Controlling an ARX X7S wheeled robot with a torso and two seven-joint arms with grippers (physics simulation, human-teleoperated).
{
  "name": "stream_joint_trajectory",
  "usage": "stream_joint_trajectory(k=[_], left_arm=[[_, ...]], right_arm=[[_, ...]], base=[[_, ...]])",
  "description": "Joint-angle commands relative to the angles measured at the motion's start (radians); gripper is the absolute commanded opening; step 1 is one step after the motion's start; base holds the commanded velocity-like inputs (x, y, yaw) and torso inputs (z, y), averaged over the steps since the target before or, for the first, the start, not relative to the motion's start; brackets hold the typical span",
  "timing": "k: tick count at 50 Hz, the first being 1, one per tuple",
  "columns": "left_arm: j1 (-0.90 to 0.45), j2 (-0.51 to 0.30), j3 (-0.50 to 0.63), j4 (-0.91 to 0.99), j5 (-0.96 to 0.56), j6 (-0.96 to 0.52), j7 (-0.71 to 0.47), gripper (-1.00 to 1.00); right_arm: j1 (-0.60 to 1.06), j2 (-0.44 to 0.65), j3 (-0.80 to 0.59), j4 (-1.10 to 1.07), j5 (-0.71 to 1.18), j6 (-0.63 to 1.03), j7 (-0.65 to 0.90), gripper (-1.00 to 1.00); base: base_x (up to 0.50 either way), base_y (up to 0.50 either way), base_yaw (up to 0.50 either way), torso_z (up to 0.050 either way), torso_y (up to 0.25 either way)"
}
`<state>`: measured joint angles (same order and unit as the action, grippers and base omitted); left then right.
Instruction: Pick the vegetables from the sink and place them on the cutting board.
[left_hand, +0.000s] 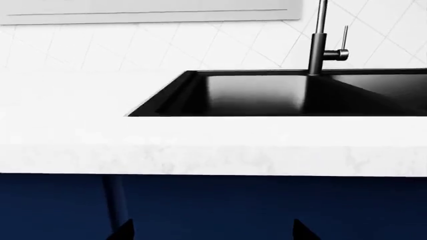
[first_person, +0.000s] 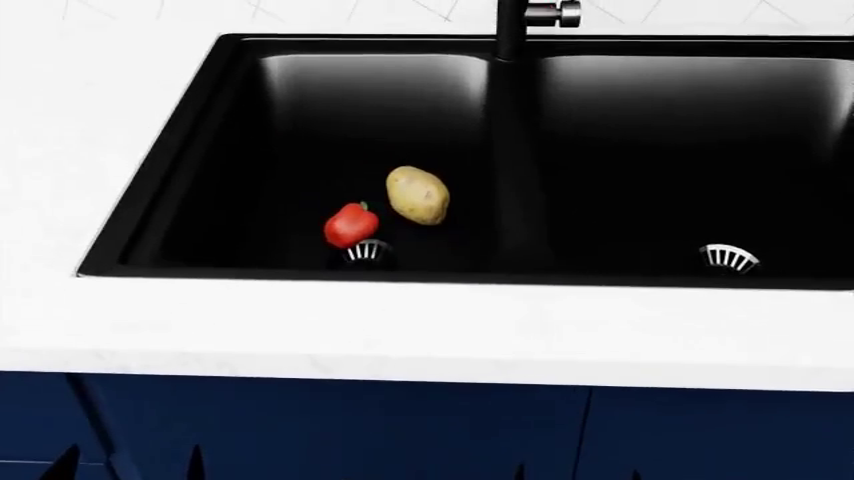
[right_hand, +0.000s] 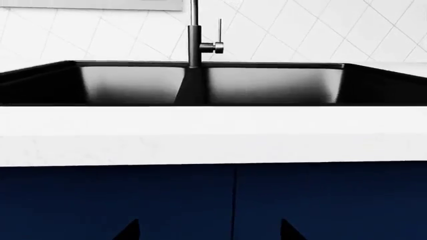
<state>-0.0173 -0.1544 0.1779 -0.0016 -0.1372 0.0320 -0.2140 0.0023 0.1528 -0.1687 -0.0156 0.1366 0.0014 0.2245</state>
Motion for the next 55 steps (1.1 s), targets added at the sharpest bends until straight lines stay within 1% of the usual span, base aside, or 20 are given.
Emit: stream_joint_trajectory(k=[1,14,15,18,19,24,25,31,32,33,35,37,40,44,45,48,51,52,53,55], left_arm=[[0.002,-0.010,0.008,-0.003,-0.004,0.009,-0.004,1.00],[0.011,-0.026,0.019,-0.002,0.002,0.026,-0.008,1.00],[0.008,-0.021,0.006,0.001,-0.016,-0.001,-0.018,1.00],[0.005,-0.021,0.016,0.002,-0.005,-0.008,-0.023,1.00],[-0.004,-0.020,0.015,0.002,0.000,-0.047,-0.038,1.00],[-0.004,-0.020,0.015,0.002,0.000,-0.047,-0.038,1.00],[0.016,0.133,-0.161,0.011,0.164,-0.046,0.152,1.00],[0.015,0.116,-0.137,0.010,0.146,-0.055,0.131,1.00],[0.010,0.116,-0.139,0.023,0.125,-0.107,0.138,1.00],[0.005,0.108,-0.130,0.021,0.152,-0.078,0.121,1.00],[-0.014,0.114,-0.141,0.096,0.110,-0.204,0.122,1.00],[-0.021,0.098,-0.134,0.240,0.119,-0.301,0.116,1.00],[-0.081,0.091,-0.121,0.383,0.121,-0.476,0.108,1.00],[-0.172,0.083,-0.121,0.519,0.101,-0.686,0.109,1.00],[-0.180,0.081,-0.123,0.528,0.098,-0.702,0.108,1.00],[-0.241,0.075,-0.133,0.583,0.090,-0.822,0.098,1.00],[-0.236,0.063,-0.129,0.616,0.094,-0.844,0.090,1.00],[-0.232,0.046,-0.133,0.634,0.071,-0.892,0.119,1.00],[-0.248,0.071,-0.175,0.637,0.045,-0.920,0.112,1.00],[-0.268,0.044,-0.172,0.649,0.059,-0.913,0.110,1.00]], right_arm=[[0.004,0.008,-0.010,0.002,0.004,0.009,0.007,1.00],[0.003,0.013,-0.018,0.001,0.009,0.009,0.018,1.00],[0.004,0.014,-0.018,0.001,0.009,0.009,0.019,1.00],[0.005,0.015,-0.019,0.002,0.012,0.009,0.020,1.00],[0.005,0.016,-0.020,0.002,0.012,0.010,0.021,1.00],[0.005,0.016,-0.020,0.002,0.012,0.010,0.021,1.00],[-0.009,-0.126,0.147,-0.003,-0.132,0.029,-0.142,1.00],[-0.008,-0.111,0.133,-0.010,-0.109,0.037,-0.125,1.00],[-0.007,-0.108,0.132,-0.023,-0.104,0.049,-0.124,1.00],[-0.002,-0.103,0.131,-0.058,-0.106,0.078,-0.118,1.00],[0.005,-0.091,0.127,-0.172,-0.121,0.168,-0.103,1.00],[0.024,-0.074,0.128,-0.289,-0.142,0.321,-0.089,1.00],[0.075,-0.048,0.127,-0.420,-0.154,0.463,-0.091,1.00],[0.198,-0.024,0.108,-0.566,-0.146,0.737,-0.127,1.00],[0.211,-0.022,0.104,-0.580,-0.150,0.761,-0.124,1.00],[0.301,-0.020,0.110,-0.680,-0.140,0.947,-0.132,1.00],[0.322,-0.015,0.118,-0.764,-0.140,1.018,-0.128,1.00],[0.324,-0.007,0.111,-0.778,-0.147,1.068,-0.125,1.00],[0.322,-0.001,0.115,-0.798,-0.148,1.075,-0.126,1.00],[0.325,-0.003,0.120,-0.797,-0.139,1.095,-0.131,1.00]], base=[[0.00,0.00,0.00,0.050,0.000],[0.00,0.00,0.00,0.050,0.000],[0.00,0.00,0.00,0.041,0.000],[0.00,0.00,0.00,0.000,0.000],[0.00,0.00,0.00,0.000,0.000],[0.00,0.00,0.00,0.000,0.000],[0.00,0.00,0.00,0.000,0.000],[0.00,0.00,0.00,0.000,0.000],[0.00,0.00,0.00,0.000,0.000],[0.00,0.00,0.00,0.000,0.000],[0.00,0.00,0.00,0.000,0.000],[0.00,0.00,0.00,0.000,0.000],[0.00,0.00,0.00,0.000,0.000],[0.00,0.00,0.00,0.000,0.000],[0.00,0.00,0.00,0.000,0.000],[0.00,0.00,0.00,0.000,0.000],[0.00,0.00,0.00,0.000,0.000],[0.00,0.00,0.00,0.000,0.000],[0.00,0.00,0.00,0.000,0.000],[0.00,0.00,0.00,0.000,0.000]])
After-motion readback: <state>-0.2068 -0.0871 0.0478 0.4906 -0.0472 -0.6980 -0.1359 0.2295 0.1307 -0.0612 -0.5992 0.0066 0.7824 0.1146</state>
